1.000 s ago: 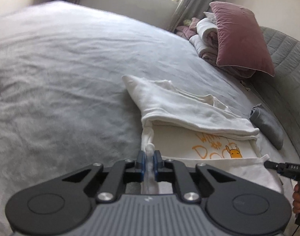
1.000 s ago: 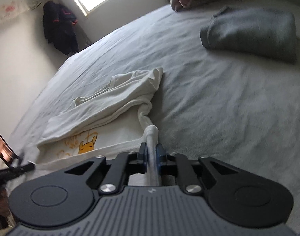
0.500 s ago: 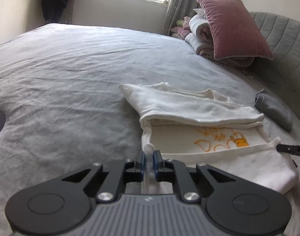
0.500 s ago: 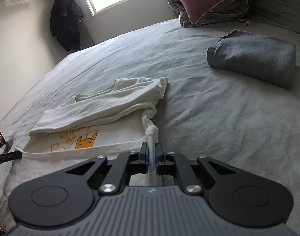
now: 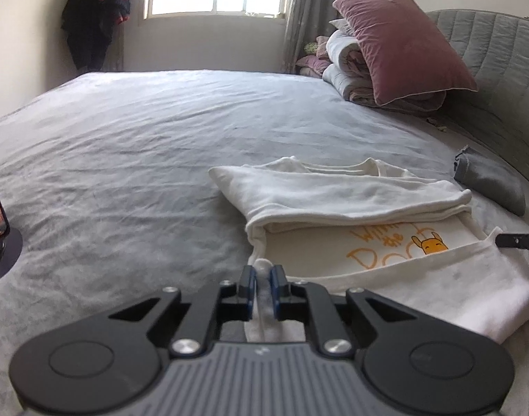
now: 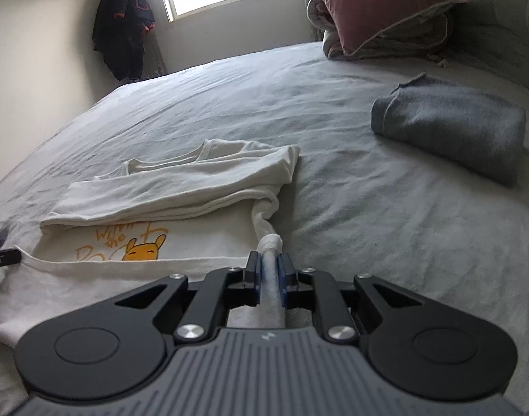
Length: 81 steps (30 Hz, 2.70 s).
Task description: Fold clothes
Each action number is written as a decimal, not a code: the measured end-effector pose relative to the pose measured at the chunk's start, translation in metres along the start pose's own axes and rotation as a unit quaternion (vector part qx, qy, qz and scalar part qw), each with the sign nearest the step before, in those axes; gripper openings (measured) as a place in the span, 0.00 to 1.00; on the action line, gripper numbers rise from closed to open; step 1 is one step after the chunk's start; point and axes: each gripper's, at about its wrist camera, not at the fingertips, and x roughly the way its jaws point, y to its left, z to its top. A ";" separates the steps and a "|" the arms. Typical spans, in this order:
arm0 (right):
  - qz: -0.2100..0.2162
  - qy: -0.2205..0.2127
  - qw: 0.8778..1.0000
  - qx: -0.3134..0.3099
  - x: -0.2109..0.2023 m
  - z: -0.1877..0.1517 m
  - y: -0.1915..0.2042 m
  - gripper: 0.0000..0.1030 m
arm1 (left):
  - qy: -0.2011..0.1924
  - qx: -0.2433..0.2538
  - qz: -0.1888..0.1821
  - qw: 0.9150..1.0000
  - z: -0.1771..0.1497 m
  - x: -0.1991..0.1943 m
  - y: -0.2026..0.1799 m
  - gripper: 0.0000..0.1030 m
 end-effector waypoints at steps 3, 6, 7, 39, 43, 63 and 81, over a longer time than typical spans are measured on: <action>0.001 -0.025 1.000 -0.002 -0.008 -0.001 0.000 0.08 | -0.016 -0.010 -0.004 1.000 0.000 -0.005 0.003 0.08; 0.000 -0.048 0.999 -0.001 -0.014 0.000 0.000 0.07 | -0.028 -0.022 -0.006 0.999 0.002 -0.007 0.006 0.08; -0.003 -0.054 0.999 -0.002 -0.015 0.000 0.000 0.07 | -0.032 -0.024 -0.005 0.999 0.003 -0.007 0.006 0.08; 0.011 -0.058 0.992 -0.113 0.006 -0.009 0.071 0.59 | -0.020 0.010 -0.103 0.994 -0.015 0.016 -0.023 0.54; 0.031 -0.015 0.987 -0.160 0.022 -0.024 0.084 0.60 | 0.001 0.066 -0.121 0.990 -0.033 0.025 -0.036 0.58; 0.041 -0.016 0.982 -0.182 0.018 -0.034 0.065 0.75 | -0.002 0.117 -0.130 0.985 -0.040 0.024 -0.041 0.70; -0.010 0.035 0.996 -0.076 -0.028 -0.023 0.004 0.79 | 0.079 0.040 -0.115 0.989 -0.010 -0.014 0.007 0.70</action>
